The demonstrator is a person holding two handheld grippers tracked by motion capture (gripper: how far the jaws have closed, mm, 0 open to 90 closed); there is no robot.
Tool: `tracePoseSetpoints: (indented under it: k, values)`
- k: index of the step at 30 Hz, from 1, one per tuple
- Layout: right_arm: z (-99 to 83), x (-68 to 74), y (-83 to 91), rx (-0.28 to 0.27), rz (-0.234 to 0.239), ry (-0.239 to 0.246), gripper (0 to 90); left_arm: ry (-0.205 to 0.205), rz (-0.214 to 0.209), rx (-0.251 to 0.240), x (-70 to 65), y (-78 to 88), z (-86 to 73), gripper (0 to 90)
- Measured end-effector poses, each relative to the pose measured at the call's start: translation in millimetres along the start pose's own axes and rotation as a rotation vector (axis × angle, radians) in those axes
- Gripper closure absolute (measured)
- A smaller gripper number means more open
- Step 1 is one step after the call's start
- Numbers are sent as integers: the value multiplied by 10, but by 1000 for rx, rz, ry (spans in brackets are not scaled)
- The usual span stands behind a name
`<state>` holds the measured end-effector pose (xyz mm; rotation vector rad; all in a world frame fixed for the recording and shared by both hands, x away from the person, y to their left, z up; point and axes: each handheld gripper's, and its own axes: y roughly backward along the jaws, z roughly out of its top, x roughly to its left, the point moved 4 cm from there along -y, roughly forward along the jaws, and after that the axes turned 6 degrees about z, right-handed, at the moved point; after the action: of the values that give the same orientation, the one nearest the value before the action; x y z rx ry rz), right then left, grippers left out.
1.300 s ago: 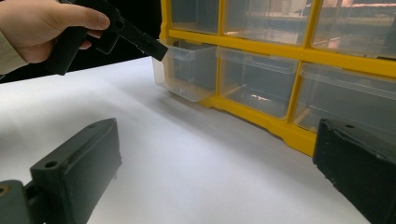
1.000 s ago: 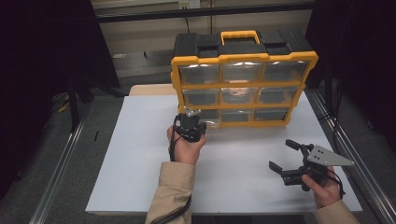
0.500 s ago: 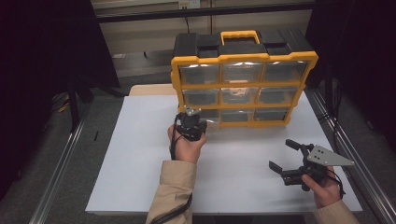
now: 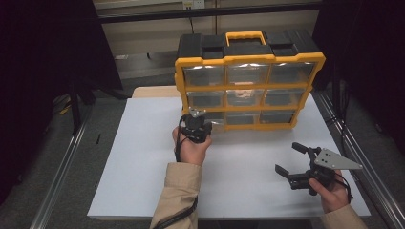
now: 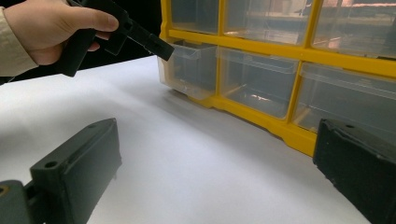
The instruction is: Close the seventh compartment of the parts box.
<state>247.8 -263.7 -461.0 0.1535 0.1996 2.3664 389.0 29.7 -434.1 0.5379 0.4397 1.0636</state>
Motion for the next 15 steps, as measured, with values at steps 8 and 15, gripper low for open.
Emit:
tracePoseSetpoints:
  k: [8, 15]
  values:
    - [0, -4, 0, -1, 2, 2, 6, 2, 0, -7, 7, -29, 15, 900]
    - [0, -2, 3, 1, -1, 1, 6, 14, 3, -16, 10, -40, 28, 900]
